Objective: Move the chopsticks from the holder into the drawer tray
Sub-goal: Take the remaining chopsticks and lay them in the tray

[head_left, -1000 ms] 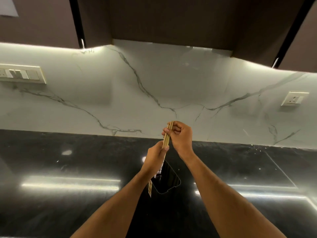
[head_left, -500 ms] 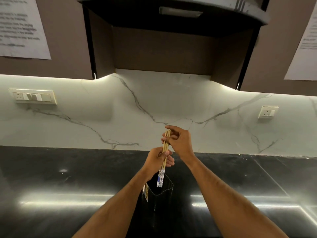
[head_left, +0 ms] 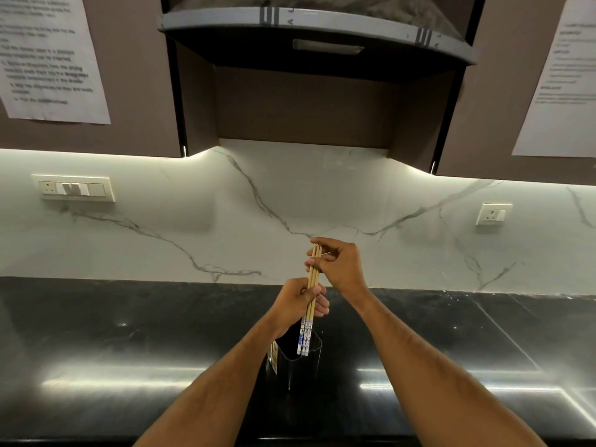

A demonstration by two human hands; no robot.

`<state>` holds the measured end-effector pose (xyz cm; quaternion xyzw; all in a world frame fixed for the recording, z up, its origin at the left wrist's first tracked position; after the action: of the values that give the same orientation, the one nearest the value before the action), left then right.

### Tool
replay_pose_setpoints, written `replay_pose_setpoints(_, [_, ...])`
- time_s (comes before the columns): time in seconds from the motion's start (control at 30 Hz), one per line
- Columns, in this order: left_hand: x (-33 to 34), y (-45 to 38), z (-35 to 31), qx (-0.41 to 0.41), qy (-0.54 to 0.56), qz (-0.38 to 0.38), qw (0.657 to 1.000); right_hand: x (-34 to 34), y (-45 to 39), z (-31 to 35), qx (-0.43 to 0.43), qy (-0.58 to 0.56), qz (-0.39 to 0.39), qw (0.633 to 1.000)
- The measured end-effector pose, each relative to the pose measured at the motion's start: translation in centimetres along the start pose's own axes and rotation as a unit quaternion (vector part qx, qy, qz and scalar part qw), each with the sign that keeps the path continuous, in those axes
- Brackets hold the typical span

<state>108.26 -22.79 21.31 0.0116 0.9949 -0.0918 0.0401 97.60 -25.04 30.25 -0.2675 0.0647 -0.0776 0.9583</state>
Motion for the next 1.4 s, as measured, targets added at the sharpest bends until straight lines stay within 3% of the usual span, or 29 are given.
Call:
replay_pose_setpoints(0.17, [0.1, 0.3, 0.2, -0.015, 0.027, 0.001, 1.000, 0.1, 0.3, -0.1, -0.005, -0.004, 0.021, 1.000])
replay_pose_setpoints(0.27, [-1.1, 0.0, 0.1, -0.025, 0.079, -0.075, 0.994, 0.4, 0.5, -0.8, 0.002, 0.028, 0.044, 0.999])
replay_pose_setpoints(0.37, [-2.6, -0.3, 0.4, -0.057, 0.172, -0.158, 0.971, -0.1, 1.6, -3.2, 0.076, 0.049, 0.052, 0.995])
replay_pose_setpoints(0.43, [-3.4, -0.3, 0.6, -0.077, 0.229, -0.199, 0.950, 0.5, 3.1, -4.9, 0.127, 0.055, 0.109, 0.984])
replay_pose_setpoints(0.53, [-3.8, 0.0, 1.1, -0.093, 0.305, -0.242, 0.916, 1.7, 5.0, -5.6, 0.125, 0.087, 0.183, 0.971])
replay_pose_setpoints(0.73, [-3.2, 1.0, 2.1, -0.103, 0.413, -0.269, 0.864, 2.3, 5.1, -5.5, 0.133, 0.159, 0.176, 0.962])
replay_pose_setpoints(0.93, [-3.3, 1.5, 2.8, -0.110, 0.412, -0.268, 0.864, 2.4, 5.4, -4.8, 0.063, 0.247, 0.203, 0.945])
replay_pose_setpoints(1.03, [-3.6, 1.6, 2.5, -0.108, 0.291, -0.270, 0.912, 2.0, 5.3, -4.0, 0.005, 0.296, 0.180, 0.938])
replay_pose_setpoints(1.1, [-4.6, 2.1, 2.1, -0.089, 0.083, -0.283, 0.951, 1.3, 5.0, -3.5, -0.028, 0.348, 0.159, 0.923])
replay_pose_setpoints(1.13, [-5.2, 2.4, 1.7, -0.063, -0.028, -0.286, 0.956, 0.8, 4.9, -3.3, -0.043, 0.374, 0.150, 0.914])
replay_pose_setpoints(1.2, [-6.2, 3.1, 0.5, 0.031, -0.203, -0.280, 0.938, -0.1, 4.7, -3.1, -0.067, 0.421, 0.137, 0.894])
replay_pose_setpoints(1.27, [-6.3, 4.2, -1.1, 0.146, -0.311, -0.263, 0.902, -0.6, 4.7, -3.1, -0.082, 0.458, 0.139, 0.874])
replay_pose_setpoints(1.4, [-3.9, 5.9, -4.2, 0.359, -0.467, -0.194, 0.785, -0.6, 5.4, -3.2, -0.123, 0.510, 0.166, 0.835])
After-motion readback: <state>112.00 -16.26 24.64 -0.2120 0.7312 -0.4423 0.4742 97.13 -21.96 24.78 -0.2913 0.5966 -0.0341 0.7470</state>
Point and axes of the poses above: each hand's wrist, its own y-axis away from the middle knuckle, its own x-axis out of the palm, z = x × y, the point moved 9 cm from there along -y, towards the middle knuckle, and after that the axes turned 11 degrees about -z, right-handed, at the moved point
